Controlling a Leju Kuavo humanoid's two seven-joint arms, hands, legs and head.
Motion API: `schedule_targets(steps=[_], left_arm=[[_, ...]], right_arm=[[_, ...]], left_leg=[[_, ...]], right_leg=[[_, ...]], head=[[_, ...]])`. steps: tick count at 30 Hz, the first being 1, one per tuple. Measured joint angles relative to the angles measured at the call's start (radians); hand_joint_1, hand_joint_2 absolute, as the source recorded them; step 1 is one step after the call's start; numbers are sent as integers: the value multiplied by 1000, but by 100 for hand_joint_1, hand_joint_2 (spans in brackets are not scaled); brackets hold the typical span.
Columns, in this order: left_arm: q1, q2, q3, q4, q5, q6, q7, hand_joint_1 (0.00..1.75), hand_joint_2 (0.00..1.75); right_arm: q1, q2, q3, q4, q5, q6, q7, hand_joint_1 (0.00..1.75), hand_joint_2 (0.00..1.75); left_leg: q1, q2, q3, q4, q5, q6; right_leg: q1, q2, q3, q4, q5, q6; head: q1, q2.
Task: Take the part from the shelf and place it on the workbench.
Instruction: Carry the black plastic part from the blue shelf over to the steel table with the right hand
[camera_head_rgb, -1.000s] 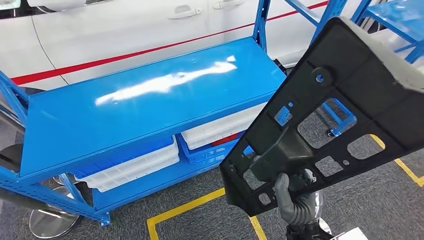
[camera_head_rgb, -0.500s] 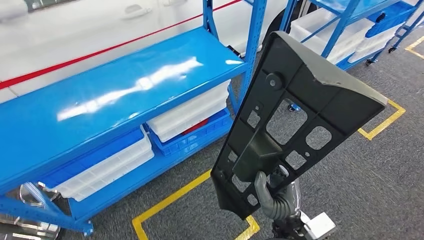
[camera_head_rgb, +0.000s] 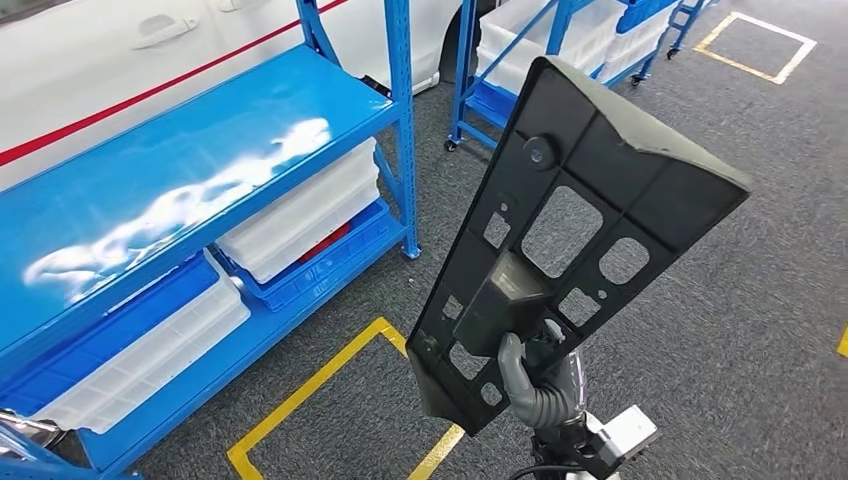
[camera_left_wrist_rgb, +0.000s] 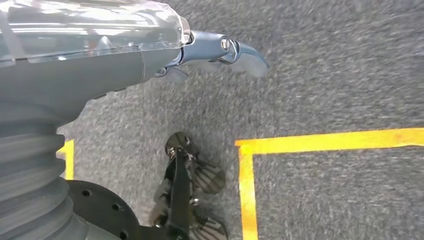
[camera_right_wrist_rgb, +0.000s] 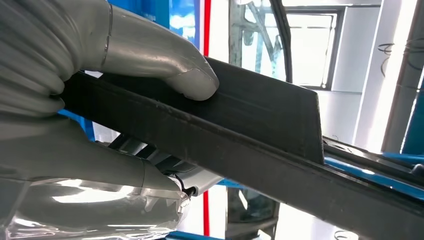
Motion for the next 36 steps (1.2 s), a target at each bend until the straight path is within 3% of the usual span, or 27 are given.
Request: schedule_targets(steps=[2, 3, 4, 5, 7, 9, 10, 12, 14, 15, 17, 19, 20, 22, 24, 25, 27, 29, 31, 33, 34, 36], left_arm=[[-1, -8, 6, 0, 2, 6, -3, 0, 175], [-2, -13, 7, 0, 3, 8, -4, 0, 175], [-3, -16, 8, 0, 4, 9, -5, 0, 175], [-2, -19, 9, 0, 5, 10, -6, 0, 175], [1, -22, 10, -1, 6, 12, -6, 0, 175], [4, -23, 11, -1, 6, 12, -6, 0, 175], [4, -23, 12, -1, 7, 12, -6, 0, 175], [2, -25, 17, -1, 10, 15, -5, 0, 175], [1, -27, 23, -1, 12, 22, -2, 0, 175], [0, -28, 25, -1, 13, 28, 1, 0, 175], [-3, -32, 27, -1, 13, 38, 6, 0, 175], [-4, -35, 27, -1, 7, 42, 7, 0, 175], [-3, -34, 27, -1, -1, 42, 6, 0, 175], [4, -31, 27, -1, -17, 30, 1, 0, 175], [10, -25, 27, -1, -25, 9, -5, 0, 175], [12, -22, 26, -1, -29, 0, -10, 0, 175], [16, -15, 25, -1, -35, -15, -20, 0, 175], [19, -9, 24, -1, -42, -28, -27, 0, 175], [21, -4, 23, -1, -50, -39, -31, 0, 175], [20, 0, 19, -1, -56, -48, -33, 0, 175], [19, 1, 17, -1, -60, -52, -35, 0, 175], [21, 3, 10, -1, -68, -62, -38, 0, 175]], right_arm=[[-4, 6, 4, 6, 4, 3, 1, 175, 175], [-4, 7, 5, 8, 4, 3, 0, 175, 175], [-5, 8, 6, 10, 4, 2, 1, 175, 175], [-7, 8, 6, 12, 4, 2, 1, 175, 175], [-11, 8, 6, 18, 5, 2, 1, 175, 175], [-12, 8, 6, 25, 5, 3, 1, 175, 175], [-11, 8, 6, 28, 4, 3, 1, 175, 175], [-12, 8, 6, 32, 4, 5, 1, 175, 175], [-16, 10, 6, 34, 5, 11, 1, 175, 175], [-18, 11, 6, 36, 5, 15, 1, 175, 175], [-20, 12, 7, 40, 5, 18, 1, 175, 175], [-21, 13, 6, 43, 4, 15, 0, 175, 175], [-20, 13, 6, 43, 2, 10, 0, 175, 175], [-12, 12, 5, 40, -3, -2, -3, 175, 175], [7, 11, 0, 34, -11, -13, -6, 175, 175], [17, 10, -5, 30, -14, -17, -7, 175, 175], [39, 8, -18, 19, -17, -25, -9, 175, 175], [57, 8, -32, 6, -17, -32, -12, 175, 175], [75, 8, -45, -10, -16, -37, -17, 175, 175], [96, 8, -60, -25, -14, -41, -21, 175, 175], [105, 8, -68, -32, -13, -43, -23, 175, 175], [115, 8, -81, -46, -11, -48, -24, 175, 175]], left_leg=[[-3, 12, 1, -21, 9, -1], [-1, 25, 0, -28, 19, 0], [2, 40, -3, -36, 31, 4], [6, 57, -9, -43, 44, 7], [5, 91, -26, -44, 59, 11], [5, 124, -48, -36, 67, 8], [6, 140, -58, -30, 69, 6], [8, 167, -73, -14, 68, 0], [6, 188, -83, 1, 64, -12], [4, 197, -85, 6, 62, -19], [3, 215, -86, 9, 63, -31], [10, 188, -92, 26, 46, -43], [13, 160, -105, 57, 21, -47], [16, 107, -155, 179, -51, -51], [17, 95, -198, 287, -92, -52], [18, 94, -199, 294, -83, -53], [23, 78, -150, 198, -19, -53], [30, 31, -94, 77, 27, -52], [32, 6, -78, 36, 30, -48], [29, 26, -78, 32, 35, -37], [29, 39, -78, 29, 39, -31], [26, 68, -79, 22, 45, -17]], right_leg=[[-3, 23, -4, -9, 21, 16], [-2, 23, -9, -10, 23, 21], [0, 7, -19, 5, 9, 25], [2, -18, -36, 40, -22, 29], [-4, -74, -83, 168, -111, 38], [-13, -93, -102, 264, -160, 50], [-19, -98, -83, 260, -159, 55], [-26, -124, 11, 148, -124, 63], [-21, -160, 89, 31, -106, 54], [-16, -169, 102, 5, -106, 46], [-11, -153, 96, -1, -104, 27], [-13, -134, 92, -6, -96, 12], [-15, -125, 90, -8, -92, 5], [-15, -104, 85, -9, -86, -3], [-14, -79, 80, -7, -83, -5], [-14, -65, 79, -6, -83, -5], [-16, -35, 78, 0, -82, -1], [-17, -5, 70, 9, -82, 9], [-17, 20, 57, 14, -75, 24], [-21, 34, 48, 15, -69, 38], [-20, 18, 42, 25, -76, 43], [-17, -42, 7, 101, -124, 48]], head=[[0, 0], [0, 0], [1, 0], [2, 0], [4, 0], [3, 0], [3, 0], [3, 0], [3, 0], [2, 0], [1, 0], [1, 0], [1, 0], [0, 0], [0, 0], [0, 0], [0, 0], [0, 0], [1, 0], [1, 0], [1, 0], [2, 0]])
